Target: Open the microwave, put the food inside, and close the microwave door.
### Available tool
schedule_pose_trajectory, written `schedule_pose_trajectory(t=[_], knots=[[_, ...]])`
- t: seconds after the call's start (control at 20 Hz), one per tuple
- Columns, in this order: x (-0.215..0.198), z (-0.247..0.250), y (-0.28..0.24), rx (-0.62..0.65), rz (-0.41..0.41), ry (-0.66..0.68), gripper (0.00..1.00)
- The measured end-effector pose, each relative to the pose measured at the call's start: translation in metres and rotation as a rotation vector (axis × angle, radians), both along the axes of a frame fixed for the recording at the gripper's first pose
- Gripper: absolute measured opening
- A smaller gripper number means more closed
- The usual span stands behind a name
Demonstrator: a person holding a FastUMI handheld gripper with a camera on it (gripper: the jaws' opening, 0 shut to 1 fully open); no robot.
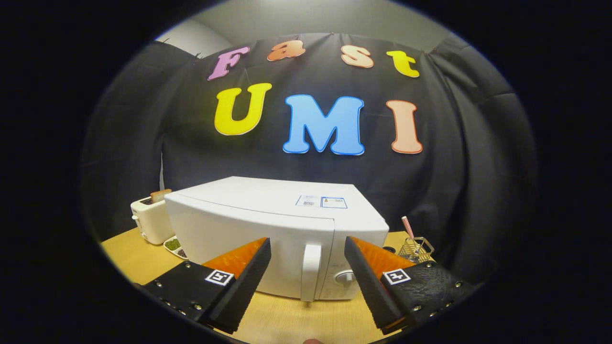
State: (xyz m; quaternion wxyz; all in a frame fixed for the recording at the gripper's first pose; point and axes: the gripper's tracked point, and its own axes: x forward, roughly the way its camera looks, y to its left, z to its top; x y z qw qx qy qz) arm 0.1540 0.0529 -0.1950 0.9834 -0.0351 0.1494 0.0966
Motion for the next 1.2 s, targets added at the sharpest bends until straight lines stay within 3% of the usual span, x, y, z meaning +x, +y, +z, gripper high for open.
schedule_pose_trajectory(t=[0.55, 0.65, 0.75, 0.8, 0.85, 0.95, 1.05, 1.15, 1.2], knots=[[0.014, -0.071, -0.004, -0.014, -0.037, 0.165, 0.97], [0.018, -0.080, -0.006, -0.008, -0.044, 0.188, 0.84], [0.018, -0.086, -0.006, -0.011, -0.047, 0.210, 0.83], [0.019, -0.088, -0.009, -0.020, -0.057, 0.214, 0.77], [0.020, -0.090, -0.009, -0.016, -0.058, 0.224, 0.62], [0.023, -0.099, -0.003, 0.017, -0.042, 0.258, 0.61], [0.020, -0.097, -0.001, 0.010, -0.048, 0.275, 0.32], [0.018, -0.096, -0.002, -0.003, -0.046, 0.287, 0.28], [0.018, -0.096, -0.002, -0.003, -0.042, 0.306, 0.20]])
